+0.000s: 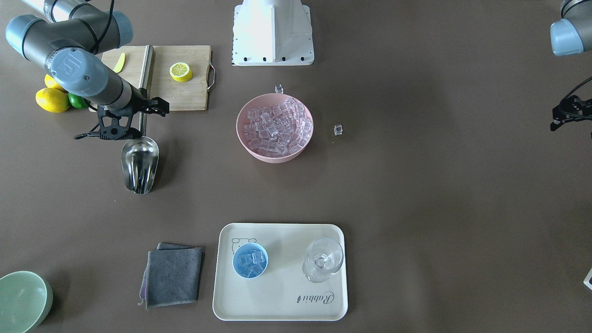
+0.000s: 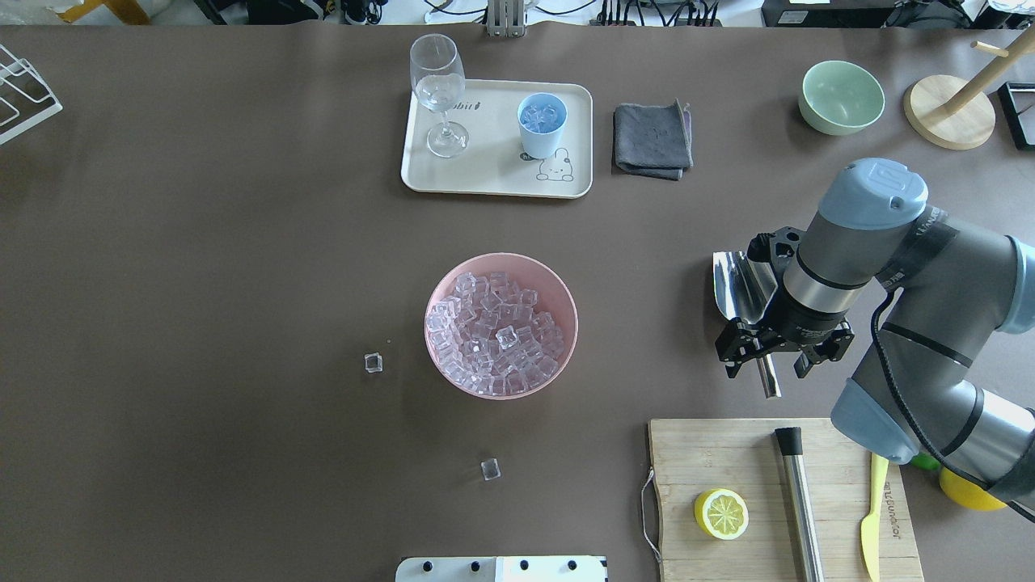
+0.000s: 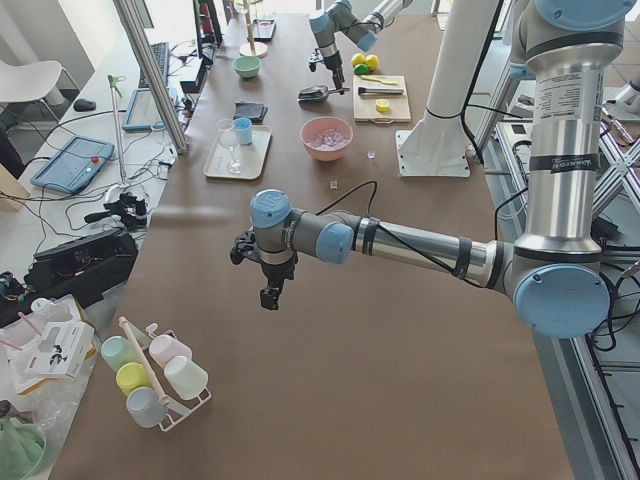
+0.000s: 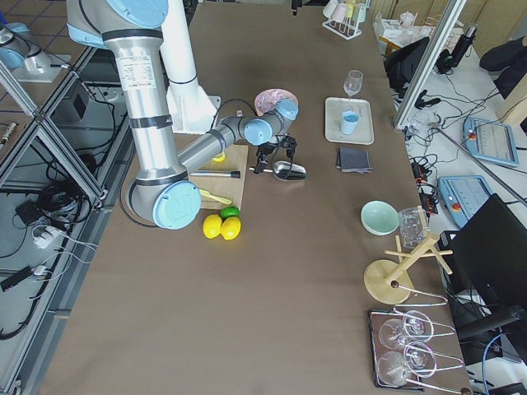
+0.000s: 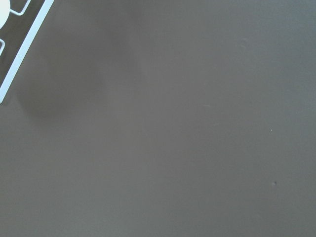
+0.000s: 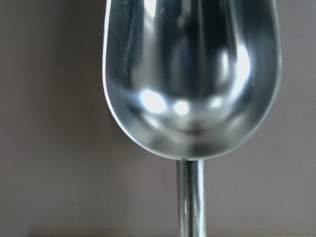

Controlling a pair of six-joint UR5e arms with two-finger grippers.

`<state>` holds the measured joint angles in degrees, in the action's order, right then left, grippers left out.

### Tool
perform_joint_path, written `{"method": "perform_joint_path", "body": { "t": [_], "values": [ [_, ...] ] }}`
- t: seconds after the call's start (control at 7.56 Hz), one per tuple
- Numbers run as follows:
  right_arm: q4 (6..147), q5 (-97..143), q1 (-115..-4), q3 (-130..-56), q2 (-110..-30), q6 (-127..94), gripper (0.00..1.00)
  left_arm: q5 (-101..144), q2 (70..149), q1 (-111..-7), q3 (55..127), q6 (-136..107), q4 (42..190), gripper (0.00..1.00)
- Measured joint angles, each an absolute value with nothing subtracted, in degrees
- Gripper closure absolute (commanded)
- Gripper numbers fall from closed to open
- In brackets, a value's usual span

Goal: Put ice in cup with scoop
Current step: 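Lower the empty scoop onto the table while the left arm withdraws, then open the right gripper and lift it away from the scoop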

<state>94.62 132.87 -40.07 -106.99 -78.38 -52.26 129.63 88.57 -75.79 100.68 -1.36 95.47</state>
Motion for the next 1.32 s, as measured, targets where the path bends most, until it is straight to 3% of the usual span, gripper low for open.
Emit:
{"method": "perform_joint_path", "body": {
  "t": [1.32],
  "values": [
    [97.86,127.98,-61.05,-107.51,-84.45,-23.37,0.00,136.01,86.02,-82.87,97.17,-4.06,95.46,0.01]
  ]
}}
